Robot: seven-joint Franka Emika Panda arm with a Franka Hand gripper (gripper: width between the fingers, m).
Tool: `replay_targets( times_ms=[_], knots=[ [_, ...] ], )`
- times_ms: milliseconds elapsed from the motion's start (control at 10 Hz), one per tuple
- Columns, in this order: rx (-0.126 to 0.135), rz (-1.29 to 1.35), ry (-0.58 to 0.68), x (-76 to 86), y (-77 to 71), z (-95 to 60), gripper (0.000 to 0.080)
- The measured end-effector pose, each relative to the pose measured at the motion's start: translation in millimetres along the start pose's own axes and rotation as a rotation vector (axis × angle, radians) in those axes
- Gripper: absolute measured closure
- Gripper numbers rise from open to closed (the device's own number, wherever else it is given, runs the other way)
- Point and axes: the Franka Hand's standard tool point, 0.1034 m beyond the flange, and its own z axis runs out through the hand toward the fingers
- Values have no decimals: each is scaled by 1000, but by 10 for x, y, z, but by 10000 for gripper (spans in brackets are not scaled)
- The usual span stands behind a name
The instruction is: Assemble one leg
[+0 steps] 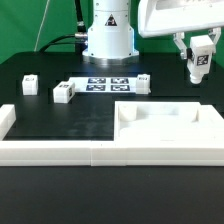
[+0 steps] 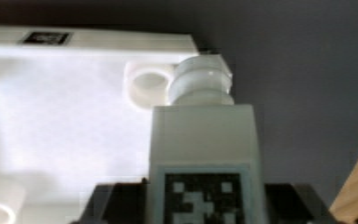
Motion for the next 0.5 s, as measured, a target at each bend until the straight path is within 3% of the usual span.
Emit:
replay_targets(
  times_ms=[300,500],
  knots=[
    [-8,-94,1,473,204,46,515],
    [-13,-143,19,602,287,45,515]
  ],
)
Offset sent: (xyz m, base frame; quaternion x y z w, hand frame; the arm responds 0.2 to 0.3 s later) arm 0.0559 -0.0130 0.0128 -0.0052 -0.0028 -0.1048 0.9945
